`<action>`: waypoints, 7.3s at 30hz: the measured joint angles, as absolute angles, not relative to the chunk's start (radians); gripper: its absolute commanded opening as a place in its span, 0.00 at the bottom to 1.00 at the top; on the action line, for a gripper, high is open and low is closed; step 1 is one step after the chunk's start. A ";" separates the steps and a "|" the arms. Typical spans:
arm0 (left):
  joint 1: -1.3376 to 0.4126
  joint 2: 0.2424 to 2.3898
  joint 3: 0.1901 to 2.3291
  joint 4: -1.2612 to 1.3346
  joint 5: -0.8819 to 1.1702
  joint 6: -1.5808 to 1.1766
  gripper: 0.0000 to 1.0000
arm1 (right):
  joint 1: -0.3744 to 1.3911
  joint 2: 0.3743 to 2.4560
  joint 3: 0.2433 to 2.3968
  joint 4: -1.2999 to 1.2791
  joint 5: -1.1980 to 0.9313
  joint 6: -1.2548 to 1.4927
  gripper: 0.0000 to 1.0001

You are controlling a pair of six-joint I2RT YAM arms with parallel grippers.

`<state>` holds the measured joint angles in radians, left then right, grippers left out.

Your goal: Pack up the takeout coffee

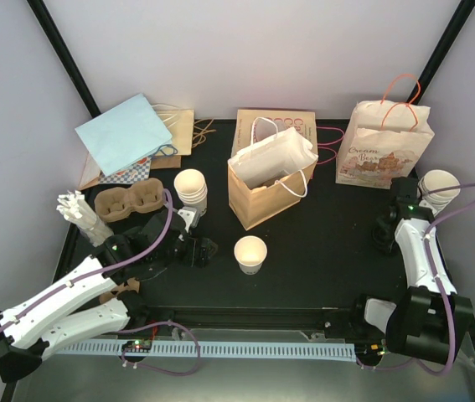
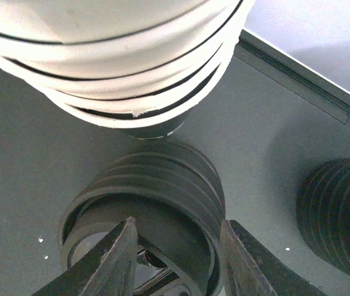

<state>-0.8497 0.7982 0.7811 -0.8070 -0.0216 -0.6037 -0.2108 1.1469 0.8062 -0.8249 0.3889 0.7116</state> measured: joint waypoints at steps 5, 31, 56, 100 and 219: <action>-0.846 0.799 0.781 -0.807 -0.022 -0.604 0.94 | -0.242 1.153 0.801 -0.792 0.364 0.707 0.39; -0.846 0.827 0.783 -0.809 -0.014 -0.601 0.94 | -0.343 1.130 0.765 -0.683 0.249 0.652 0.51; -0.846 0.831 0.798 -0.825 -0.013 -0.593 0.94 | -0.343 0.939 0.784 -0.847 0.253 0.669 0.52; -0.846 0.831 0.815 -0.841 0.002 -0.582 0.93 | -0.571 1.084 0.687 -0.708 0.226 0.775 0.01; -0.846 0.854 0.815 -0.838 0.005 -0.592 0.93 | -0.734 1.512 0.845 -0.689 -0.031 0.787 0.01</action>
